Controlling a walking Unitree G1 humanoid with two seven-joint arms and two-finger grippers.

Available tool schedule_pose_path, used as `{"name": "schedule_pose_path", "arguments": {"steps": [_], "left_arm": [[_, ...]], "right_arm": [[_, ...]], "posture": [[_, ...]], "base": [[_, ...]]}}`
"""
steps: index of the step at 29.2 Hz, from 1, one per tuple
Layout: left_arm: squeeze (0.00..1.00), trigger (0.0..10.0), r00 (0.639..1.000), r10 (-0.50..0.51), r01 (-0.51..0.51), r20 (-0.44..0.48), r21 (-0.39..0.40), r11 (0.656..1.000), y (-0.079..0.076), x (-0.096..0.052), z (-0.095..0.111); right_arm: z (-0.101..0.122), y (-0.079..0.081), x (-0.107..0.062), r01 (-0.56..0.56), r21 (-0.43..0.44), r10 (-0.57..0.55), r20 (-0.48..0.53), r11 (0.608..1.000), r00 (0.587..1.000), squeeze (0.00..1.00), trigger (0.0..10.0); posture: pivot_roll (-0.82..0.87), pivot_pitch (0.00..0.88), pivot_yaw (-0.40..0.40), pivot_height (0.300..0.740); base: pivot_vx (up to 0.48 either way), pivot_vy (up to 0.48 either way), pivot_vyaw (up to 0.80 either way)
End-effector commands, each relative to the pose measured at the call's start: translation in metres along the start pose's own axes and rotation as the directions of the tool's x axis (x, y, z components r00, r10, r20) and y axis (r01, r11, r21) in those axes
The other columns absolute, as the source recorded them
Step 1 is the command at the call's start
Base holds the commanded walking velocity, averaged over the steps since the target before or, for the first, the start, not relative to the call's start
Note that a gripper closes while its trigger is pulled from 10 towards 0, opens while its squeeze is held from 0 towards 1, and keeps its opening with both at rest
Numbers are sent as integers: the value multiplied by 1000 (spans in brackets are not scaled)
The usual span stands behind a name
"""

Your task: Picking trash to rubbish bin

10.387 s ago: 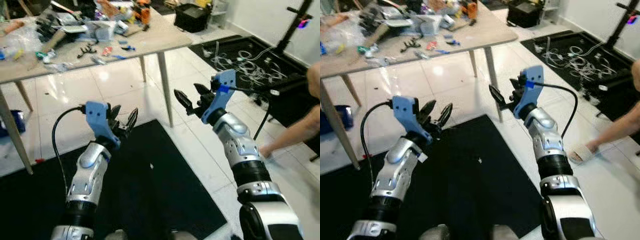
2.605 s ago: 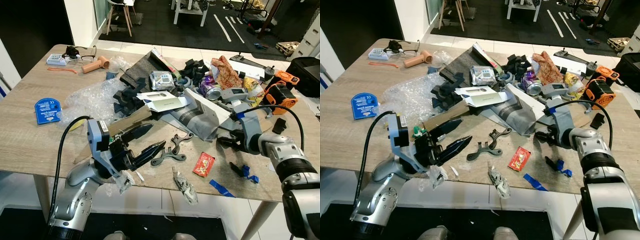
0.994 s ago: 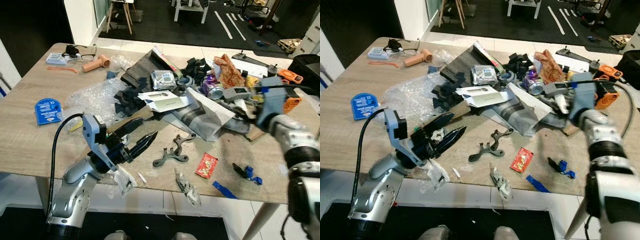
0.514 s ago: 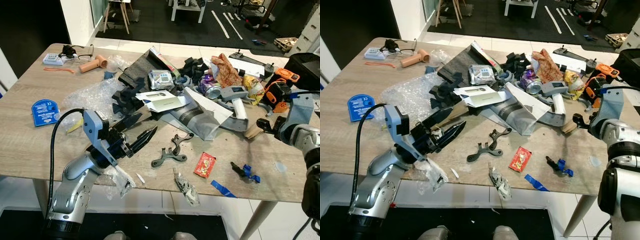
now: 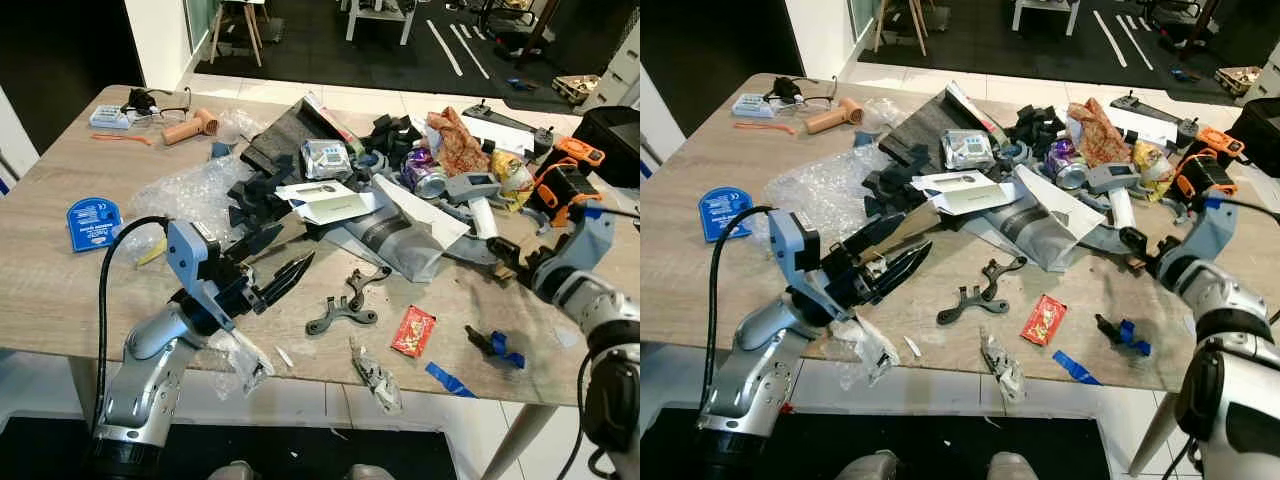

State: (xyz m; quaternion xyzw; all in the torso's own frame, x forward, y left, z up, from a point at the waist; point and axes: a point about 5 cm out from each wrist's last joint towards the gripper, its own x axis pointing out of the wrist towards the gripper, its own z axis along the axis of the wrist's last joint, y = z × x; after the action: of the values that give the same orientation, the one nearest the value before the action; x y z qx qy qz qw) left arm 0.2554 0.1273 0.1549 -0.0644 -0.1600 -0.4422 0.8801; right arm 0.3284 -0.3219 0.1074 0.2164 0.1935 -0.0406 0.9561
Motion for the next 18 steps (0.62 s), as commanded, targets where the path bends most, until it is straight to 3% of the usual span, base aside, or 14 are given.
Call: {"name": "schedule_pose_path", "arguments": {"steps": [1, 18], "left_arm": [[0, 10000, 999, -8, 8, -31, 21, 1000, 1, -3, -2], [0, 10000, 999, -8, 9, -38, 22, 1000, 0, -6, -5]], "right_arm": [[-5, -1, 0, -25, 31, 25, 5, 999, 1000, 0, 10000], [-18, 10, 3, -157, 81, 154, 41, 984, 987, 0, 10000]], "posture": [[-80, 0, -53, 740], [-80, 0, -53, 740]], "base": [[0, 0, 0], [0, 0, 0]]}}
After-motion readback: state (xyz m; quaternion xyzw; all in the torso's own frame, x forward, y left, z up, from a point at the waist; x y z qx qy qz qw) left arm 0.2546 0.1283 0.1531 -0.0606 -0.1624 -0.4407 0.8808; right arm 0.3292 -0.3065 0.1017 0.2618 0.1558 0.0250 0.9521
